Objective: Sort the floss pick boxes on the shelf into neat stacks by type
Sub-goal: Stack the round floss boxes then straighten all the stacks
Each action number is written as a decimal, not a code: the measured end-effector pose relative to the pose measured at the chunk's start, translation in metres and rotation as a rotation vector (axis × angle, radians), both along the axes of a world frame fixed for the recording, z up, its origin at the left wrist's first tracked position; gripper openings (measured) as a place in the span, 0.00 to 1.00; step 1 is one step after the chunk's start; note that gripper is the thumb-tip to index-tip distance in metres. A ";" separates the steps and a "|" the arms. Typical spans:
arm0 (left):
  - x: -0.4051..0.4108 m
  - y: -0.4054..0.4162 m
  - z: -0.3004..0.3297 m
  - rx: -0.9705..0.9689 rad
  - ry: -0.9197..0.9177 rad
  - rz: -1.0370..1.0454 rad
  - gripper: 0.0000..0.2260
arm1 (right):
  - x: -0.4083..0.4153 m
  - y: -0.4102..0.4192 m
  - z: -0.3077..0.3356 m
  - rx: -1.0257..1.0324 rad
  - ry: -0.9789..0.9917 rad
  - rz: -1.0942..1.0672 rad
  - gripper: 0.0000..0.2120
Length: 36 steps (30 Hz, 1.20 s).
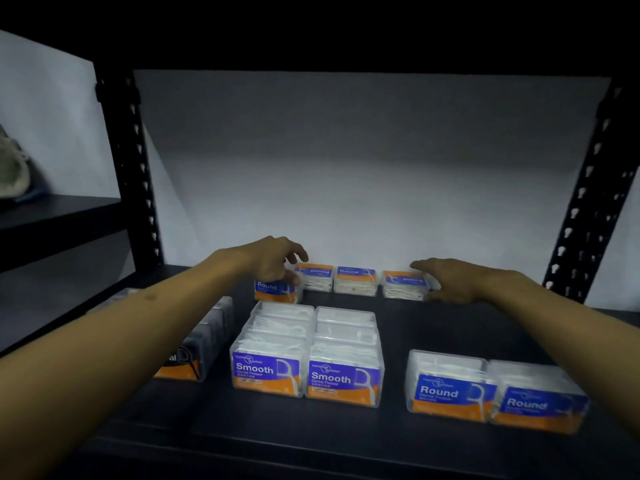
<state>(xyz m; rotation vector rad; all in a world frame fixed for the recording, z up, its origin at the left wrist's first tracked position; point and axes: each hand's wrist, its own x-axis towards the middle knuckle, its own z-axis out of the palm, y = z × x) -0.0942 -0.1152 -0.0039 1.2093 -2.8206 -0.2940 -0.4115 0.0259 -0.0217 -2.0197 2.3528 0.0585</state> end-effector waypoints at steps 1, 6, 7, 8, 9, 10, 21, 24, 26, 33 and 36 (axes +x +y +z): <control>-0.002 -0.002 0.000 0.001 -0.016 -0.011 0.22 | 0.000 -0.007 -0.003 0.006 -0.001 0.014 0.36; -0.004 -0.006 -0.002 -0.004 -0.034 -0.025 0.17 | 0.005 -0.025 -0.017 0.012 0.079 0.039 0.22; -0.004 -0.006 -0.003 -0.008 -0.033 -0.025 0.17 | 0.005 -0.025 -0.018 0.000 0.081 0.040 0.17; -0.005 -0.007 -0.003 -0.008 -0.039 -0.023 0.18 | 0.006 -0.024 -0.019 0.002 0.088 0.039 0.12; -0.005 -0.007 -0.002 -0.003 -0.062 -0.015 0.20 | 0.005 -0.022 -0.019 0.005 0.099 0.037 0.11; -0.006 -0.007 -0.002 0.002 -0.100 -0.006 0.24 | 0.003 -0.020 -0.019 0.004 0.110 0.034 0.11; -0.030 0.015 0.006 -0.034 -0.158 0.009 0.26 | -0.013 0.024 0.002 0.183 0.002 -0.171 0.24; -0.053 0.029 0.013 -0.011 -0.145 -0.030 0.25 | -0.022 0.041 0.002 0.167 -0.097 -0.194 0.28; -0.070 0.040 0.020 -0.012 -0.130 -0.059 0.26 | -0.029 0.055 0.004 0.179 -0.190 -0.218 0.38; -0.122 0.094 0.024 -0.040 -0.058 -0.207 0.30 | -0.060 0.095 0.000 0.180 -0.127 -0.300 0.30; -0.139 0.111 0.015 -0.035 -0.080 -0.245 0.27 | -0.066 0.115 -0.001 0.131 -0.263 -0.372 0.37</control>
